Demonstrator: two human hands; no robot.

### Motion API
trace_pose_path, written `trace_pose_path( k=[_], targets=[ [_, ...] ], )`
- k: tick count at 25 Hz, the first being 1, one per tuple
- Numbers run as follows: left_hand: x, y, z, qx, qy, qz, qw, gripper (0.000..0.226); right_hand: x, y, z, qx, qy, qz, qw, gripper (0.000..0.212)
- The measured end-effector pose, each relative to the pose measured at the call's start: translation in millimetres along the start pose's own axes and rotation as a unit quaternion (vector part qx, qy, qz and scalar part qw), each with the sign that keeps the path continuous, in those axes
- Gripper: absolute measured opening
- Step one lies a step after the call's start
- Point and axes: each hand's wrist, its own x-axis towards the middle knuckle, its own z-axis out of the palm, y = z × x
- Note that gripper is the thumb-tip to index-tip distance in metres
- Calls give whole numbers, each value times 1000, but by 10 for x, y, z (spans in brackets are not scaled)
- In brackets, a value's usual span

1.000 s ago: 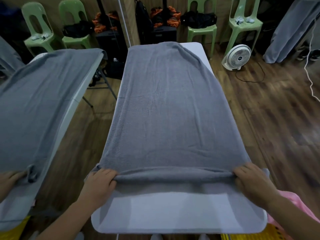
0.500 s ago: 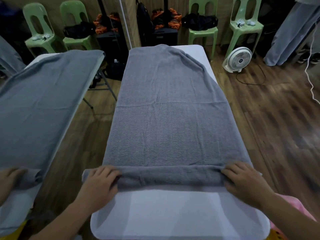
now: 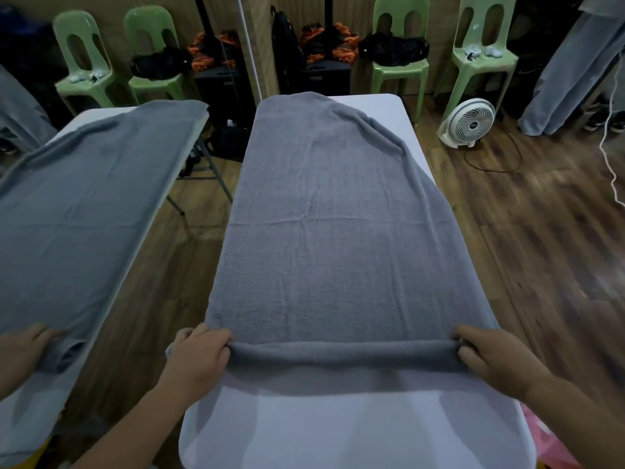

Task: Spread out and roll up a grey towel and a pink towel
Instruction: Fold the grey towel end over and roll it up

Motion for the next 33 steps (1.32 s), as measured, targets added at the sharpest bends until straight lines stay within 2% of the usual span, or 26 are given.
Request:
trace_pose_path(
  k=[2, 3, 5, 6, 7, 10, 13, 15, 17, 19, 21, 22, 24, 26, 27, 28, 30, 33],
  targets=[
    [206, 16, -71, -8, 14, -30, 999, 29, 219, -9, -69, -6, 49, 26, 998, 16],
    [279, 12, -83, 12, 50, -35, 998, 29, 302, -25, -83, -32, 101, 9, 994, 14],
    [293, 46, -86, 44, 90, -13, 995, 29, 350, -69, -41, -103, 186, -96, 972, 13],
    [246, 68, -61, 46, 89, 14, 995, 29, 310, -90, 10, -133, 193, -141, 962, 16],
    [184, 92, -11, 46, 71, 38, 996, 34, 255, -101, 80, -149, 177, -156, 960, 20],
    [129, 155, 123, 48, 12, 37, 998, 50, 179, -39, 312, -140, 131, -83, 978, 45],
    [269, 169, 101, 23, 34, 15, 999, 38, 264, -17, 355, -84, 159, -68, 981, 30],
    [250, 148, 26, 16, 38, 15, 999, 32, 245, -67, 213, -63, 144, -70, 985, 16],
    [136, 131, -49, 11, 1, 29, 1000, 28, 193, -83, 100, -63, 74, -59, 994, 16],
    [92, 95, -119, 7, -69, 43, 997, 31, 188, -104, -36, -61, -17, -26, 998, 16],
    [182, 19, -164, 9, -99, 23, 995, 30, 293, -26, -102, -57, -47, 1, 997, 6],
    [242, -28, -170, 9, -90, 3, 996, 30, 348, 35, -120, -56, -28, 12, 998, 13],
    [322, -95, -160, 38, -8, -5, 999, 27, 415, 129, -157, -84, 67, -8, 994, 19],
    [286, -78, -98, 59, 67, 28, 996, 26, 419, 137, -96, -145, 172, -104, 969, 10],
    [241, -53, -56, 59, 66, 49, 995, 28, 385, 83, -33, -166, 190, -144, 957, 10],
    [193, -34, -8, 60, 47, 63, 995, 34, 328, 26, 59, -170, 181, -151, 957, 14],
    [136, -34, 68, 52, 7, 44, 998, 46, 179, 33, 249, -137, 151, -112, 973, 32],
    [149, -120, 88, 46, 13, 17, 999, 44, 17, 364, 345, -158, 154, -67, 973, 51]
  ],
)
